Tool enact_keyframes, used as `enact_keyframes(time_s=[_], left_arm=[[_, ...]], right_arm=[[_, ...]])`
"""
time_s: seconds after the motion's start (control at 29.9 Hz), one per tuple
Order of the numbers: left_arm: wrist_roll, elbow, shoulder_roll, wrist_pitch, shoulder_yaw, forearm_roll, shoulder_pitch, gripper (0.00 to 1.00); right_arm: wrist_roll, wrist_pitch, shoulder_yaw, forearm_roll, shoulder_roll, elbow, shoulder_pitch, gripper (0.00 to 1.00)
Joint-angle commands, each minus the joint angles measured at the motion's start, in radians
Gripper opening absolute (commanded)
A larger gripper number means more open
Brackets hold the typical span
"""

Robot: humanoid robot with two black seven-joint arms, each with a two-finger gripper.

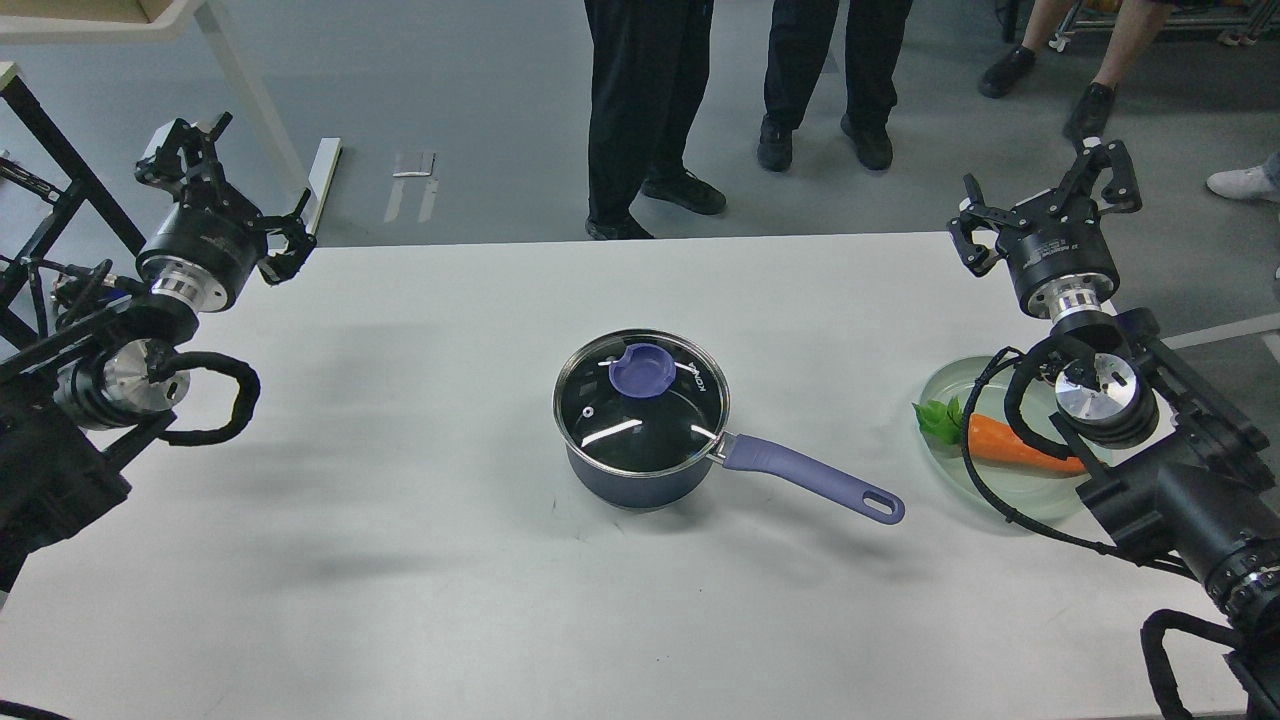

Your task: Open pot lid

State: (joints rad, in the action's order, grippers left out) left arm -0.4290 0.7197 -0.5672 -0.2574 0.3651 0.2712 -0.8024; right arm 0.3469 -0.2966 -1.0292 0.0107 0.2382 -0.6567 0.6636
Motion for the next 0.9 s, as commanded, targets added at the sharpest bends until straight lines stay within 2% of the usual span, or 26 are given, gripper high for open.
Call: enact_keyframes(time_s=[0.0, 0.33, 0.53, 0.64, 0.74, 0.87], left_arm=[[-0.001, 0.001, -0.011, 0.0, 0.002, 0.0, -0.001, 0.99], [-0.014, 0.001, -0.013, 0.006, 0.003, 0.0, -0.001, 0.99], [-0.001, 0.001, -0.011, -0.006, 0.002, 0.0, -0.003, 0.99], [0.009, 0.0, -0.013, -0.005, -0.005, -0.001, -0.009, 0.99], [0.042, 0.0, -0.016, -0.008, -0.003, -0.001, -0.009, 0.99], [0.047, 0.001, -0.016, -0.008, 0.003, -0.001, -0.011, 0.99]], right_arm=[[0.001, 0.004, 0.0, 0.0, 0.0, 0.0, -0.001, 1.0], [0.001, 0.004, 0.037, 0.002, -0.013, -0.012, -0.004, 1.0], [0.001, 0.007, 0.07, -0.001, 0.01, -0.035, 0.001, 1.0], [0.001, 0.019, 0.173, -0.003, 0.09, -0.087, 0.01, 1.0], [0.001, 0.05, 0.297, -0.015, 0.18, -0.156, 0.043, 1.0], [0.001, 0.066, 0.425, -0.02, 0.272, -0.21, 0.1, 1.0]])
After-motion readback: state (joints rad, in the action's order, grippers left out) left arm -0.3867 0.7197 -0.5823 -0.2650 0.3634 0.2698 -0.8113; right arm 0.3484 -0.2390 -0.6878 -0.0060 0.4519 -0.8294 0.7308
